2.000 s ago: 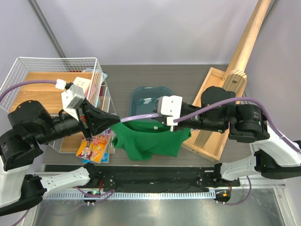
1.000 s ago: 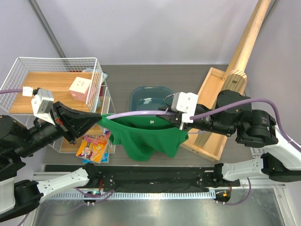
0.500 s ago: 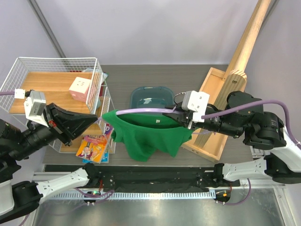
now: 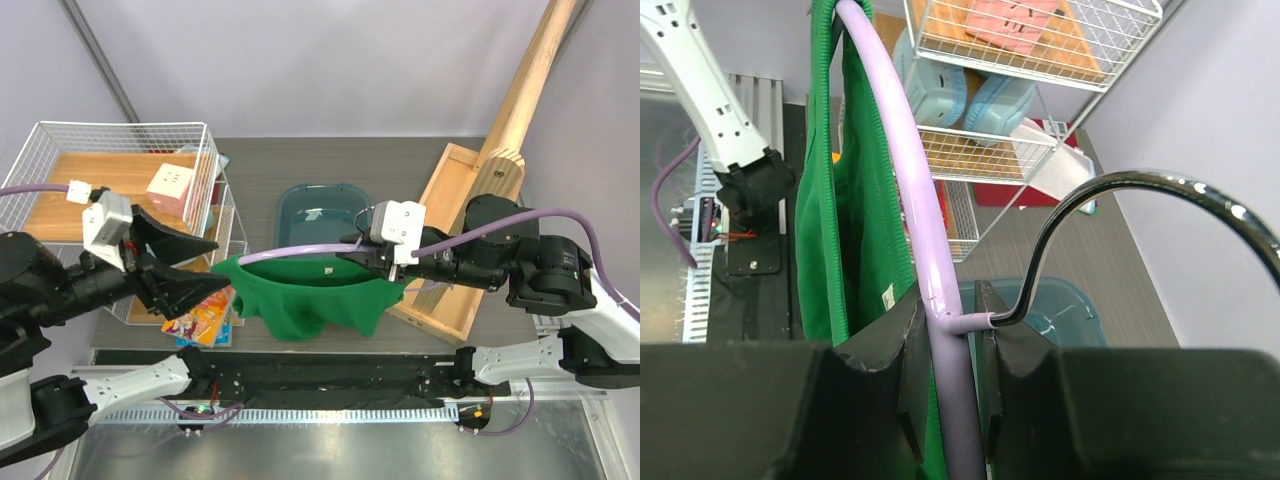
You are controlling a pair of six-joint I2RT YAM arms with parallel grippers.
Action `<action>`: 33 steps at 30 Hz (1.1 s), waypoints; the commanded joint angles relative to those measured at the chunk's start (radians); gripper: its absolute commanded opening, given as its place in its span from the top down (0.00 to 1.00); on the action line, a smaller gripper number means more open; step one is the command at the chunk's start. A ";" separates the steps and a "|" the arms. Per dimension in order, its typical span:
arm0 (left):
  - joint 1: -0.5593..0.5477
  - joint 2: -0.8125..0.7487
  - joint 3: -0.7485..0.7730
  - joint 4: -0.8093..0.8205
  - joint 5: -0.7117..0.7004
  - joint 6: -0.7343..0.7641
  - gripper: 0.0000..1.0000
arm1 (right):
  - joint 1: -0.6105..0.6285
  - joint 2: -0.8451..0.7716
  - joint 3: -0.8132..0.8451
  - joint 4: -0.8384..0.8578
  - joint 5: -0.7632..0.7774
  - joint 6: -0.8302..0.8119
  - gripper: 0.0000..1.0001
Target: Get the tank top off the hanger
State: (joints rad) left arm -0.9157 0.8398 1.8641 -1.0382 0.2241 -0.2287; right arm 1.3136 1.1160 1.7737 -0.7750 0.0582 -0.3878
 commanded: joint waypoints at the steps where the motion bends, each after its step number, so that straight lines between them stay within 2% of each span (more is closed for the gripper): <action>1: 0.001 0.044 -0.012 -0.031 0.066 0.020 0.39 | 0.003 -0.018 0.039 0.074 -0.043 0.020 0.99; 6: 0.001 0.028 -0.051 0.009 0.066 0.000 0.46 | 0.003 -0.018 0.033 0.068 -0.046 0.017 0.99; 11: 0.000 0.024 -0.060 0.015 0.072 -0.012 0.63 | 0.003 -0.022 0.030 0.065 -0.044 0.017 0.99; 13: 0.001 0.015 -0.065 0.026 0.066 -0.017 0.63 | 0.001 -0.022 0.032 0.060 -0.044 0.013 0.99; 15: 0.000 0.002 -0.063 0.029 0.067 -0.021 0.52 | 0.003 -0.021 0.033 0.052 -0.044 0.015 0.99; 19: 0.001 -0.005 -0.063 0.035 0.076 -0.026 0.51 | 0.003 -0.019 0.035 0.052 -0.044 0.017 0.99; 22: 0.001 -0.005 -0.066 0.032 0.086 -0.024 0.57 | 0.001 -0.016 0.036 0.051 -0.076 0.017 0.99; 24: 0.001 -0.005 -0.069 0.035 0.084 -0.024 0.64 | 0.003 -0.016 0.035 0.052 -0.081 0.015 0.99; 28: 0.001 0.001 -0.069 0.040 0.090 -0.027 0.70 | 0.003 -0.010 0.036 0.056 -0.087 0.017 0.99; 33: 0.001 -0.001 -0.062 0.044 0.084 -0.031 0.90 | 0.003 -0.004 0.035 0.049 -0.087 0.015 0.99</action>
State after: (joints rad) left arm -0.9161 0.8352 1.7981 -1.0401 0.2974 -0.2558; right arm 1.3136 1.1191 1.7737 -0.7986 -0.0063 -0.3859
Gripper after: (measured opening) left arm 0.164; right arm 0.257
